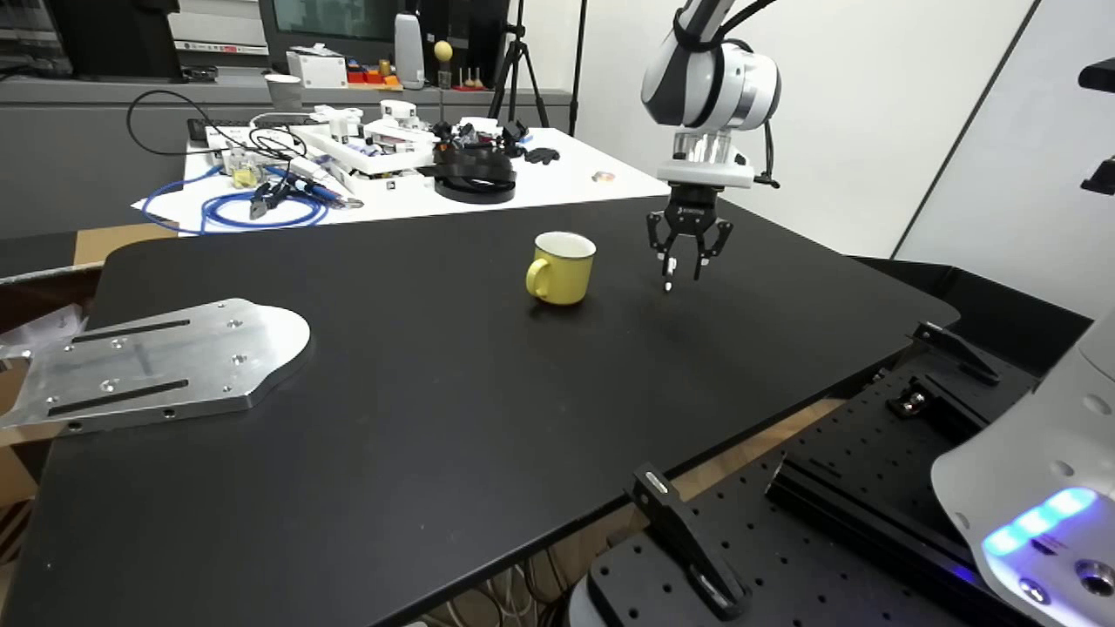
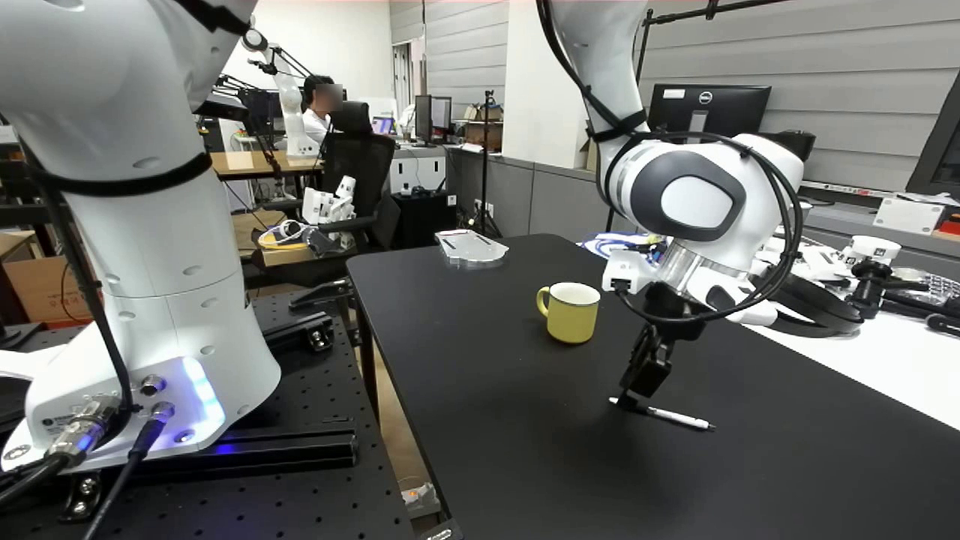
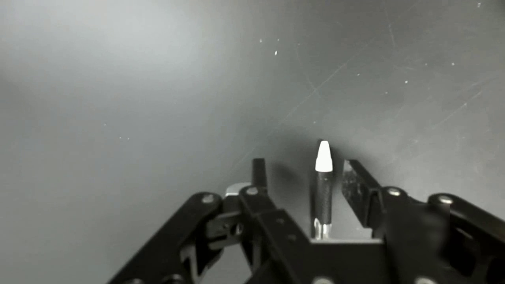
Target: Take the pen out of the yellow mug then put it back in the mug
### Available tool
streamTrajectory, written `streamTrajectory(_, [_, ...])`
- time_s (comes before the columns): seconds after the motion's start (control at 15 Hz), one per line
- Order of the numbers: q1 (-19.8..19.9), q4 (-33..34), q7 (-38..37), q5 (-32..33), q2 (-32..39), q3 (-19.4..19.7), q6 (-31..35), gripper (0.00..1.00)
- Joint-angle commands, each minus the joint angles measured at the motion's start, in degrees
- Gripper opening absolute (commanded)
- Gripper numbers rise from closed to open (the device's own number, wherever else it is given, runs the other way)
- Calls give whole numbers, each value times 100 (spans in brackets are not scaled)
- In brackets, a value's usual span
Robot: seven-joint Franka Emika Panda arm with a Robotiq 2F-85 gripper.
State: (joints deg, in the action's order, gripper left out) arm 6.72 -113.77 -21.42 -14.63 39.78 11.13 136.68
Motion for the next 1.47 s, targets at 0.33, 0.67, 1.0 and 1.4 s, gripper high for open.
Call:
streamTrajectory(0.33, [142,291,-342,-72,141,146,131,100])
streamTrajectory(0.67, [204,518,-505,-141,369,174,510,100])
streamTrajectory(1.0, [133,715,-684,-142,627,226,937,100])
streamTrajectory(1.4, [-9,833,-892,-94,852,316,1102,60])
